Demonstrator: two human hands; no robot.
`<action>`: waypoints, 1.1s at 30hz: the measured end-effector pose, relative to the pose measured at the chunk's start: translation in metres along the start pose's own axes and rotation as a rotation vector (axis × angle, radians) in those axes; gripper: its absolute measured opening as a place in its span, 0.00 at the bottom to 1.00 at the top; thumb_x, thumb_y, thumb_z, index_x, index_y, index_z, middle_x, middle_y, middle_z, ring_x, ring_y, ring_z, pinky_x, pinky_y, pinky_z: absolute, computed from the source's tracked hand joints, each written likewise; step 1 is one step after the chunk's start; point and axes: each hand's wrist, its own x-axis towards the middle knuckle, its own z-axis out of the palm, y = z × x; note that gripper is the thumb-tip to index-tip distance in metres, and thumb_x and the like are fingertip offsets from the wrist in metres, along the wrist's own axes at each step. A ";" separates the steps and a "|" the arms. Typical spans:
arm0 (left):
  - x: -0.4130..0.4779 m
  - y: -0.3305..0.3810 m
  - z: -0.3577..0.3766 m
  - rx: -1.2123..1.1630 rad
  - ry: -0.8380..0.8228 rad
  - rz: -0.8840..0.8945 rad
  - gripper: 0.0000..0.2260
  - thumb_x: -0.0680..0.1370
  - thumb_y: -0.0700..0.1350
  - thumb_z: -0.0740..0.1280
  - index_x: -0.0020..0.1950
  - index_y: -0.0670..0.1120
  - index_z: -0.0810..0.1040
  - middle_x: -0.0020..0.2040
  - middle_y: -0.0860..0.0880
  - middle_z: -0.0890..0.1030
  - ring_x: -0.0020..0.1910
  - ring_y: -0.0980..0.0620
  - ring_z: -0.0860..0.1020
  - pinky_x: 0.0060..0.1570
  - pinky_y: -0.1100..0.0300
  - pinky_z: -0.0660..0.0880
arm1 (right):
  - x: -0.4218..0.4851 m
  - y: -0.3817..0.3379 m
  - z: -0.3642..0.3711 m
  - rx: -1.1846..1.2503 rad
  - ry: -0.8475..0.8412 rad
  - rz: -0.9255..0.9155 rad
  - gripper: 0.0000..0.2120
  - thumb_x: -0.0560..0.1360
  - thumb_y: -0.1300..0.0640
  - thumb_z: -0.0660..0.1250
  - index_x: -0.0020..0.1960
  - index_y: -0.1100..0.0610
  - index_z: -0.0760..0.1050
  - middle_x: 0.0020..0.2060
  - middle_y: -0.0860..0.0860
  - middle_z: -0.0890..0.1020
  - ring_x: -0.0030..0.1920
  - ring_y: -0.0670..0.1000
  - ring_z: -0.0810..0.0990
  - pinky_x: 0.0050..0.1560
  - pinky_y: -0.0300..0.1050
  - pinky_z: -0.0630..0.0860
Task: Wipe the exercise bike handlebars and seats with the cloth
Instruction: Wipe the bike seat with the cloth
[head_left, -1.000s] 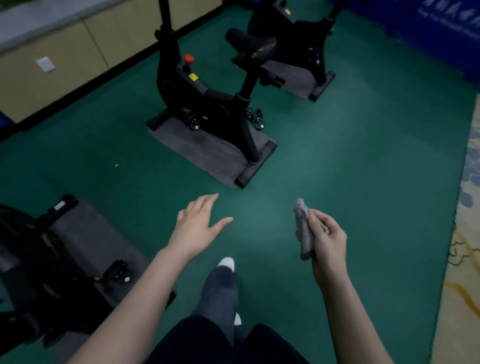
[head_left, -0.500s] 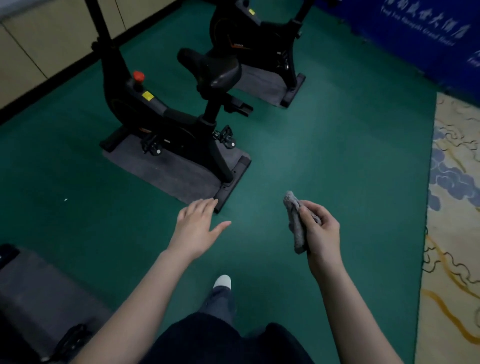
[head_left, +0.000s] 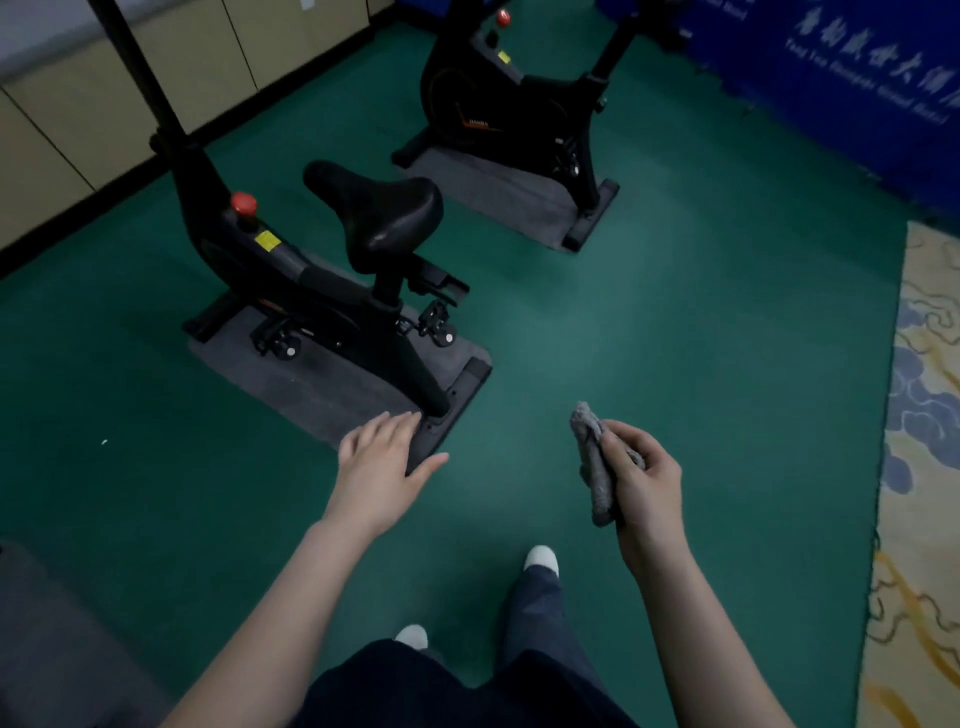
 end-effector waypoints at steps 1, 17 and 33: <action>0.011 0.014 0.002 -0.006 0.007 -0.021 0.31 0.78 0.65 0.53 0.76 0.50 0.58 0.75 0.53 0.62 0.76 0.52 0.53 0.71 0.53 0.48 | 0.018 -0.007 -0.008 -0.004 -0.015 -0.004 0.06 0.77 0.63 0.66 0.52 0.62 0.79 0.50 0.63 0.82 0.47 0.56 0.79 0.58 0.61 0.75; 0.118 0.109 -0.012 -0.131 0.125 -0.290 0.30 0.78 0.63 0.55 0.76 0.50 0.58 0.75 0.53 0.61 0.74 0.53 0.56 0.71 0.53 0.51 | 0.197 -0.085 -0.013 -0.095 -0.327 -0.035 0.04 0.77 0.62 0.66 0.49 0.57 0.80 0.47 0.56 0.84 0.46 0.52 0.81 0.50 0.47 0.77; 0.271 0.016 -0.073 -0.351 0.334 -0.562 0.33 0.77 0.62 0.57 0.77 0.48 0.55 0.76 0.49 0.59 0.74 0.50 0.56 0.72 0.48 0.54 | 0.320 -0.135 0.156 -0.255 -0.533 -0.054 0.05 0.77 0.61 0.67 0.50 0.57 0.80 0.47 0.52 0.83 0.48 0.51 0.81 0.49 0.44 0.77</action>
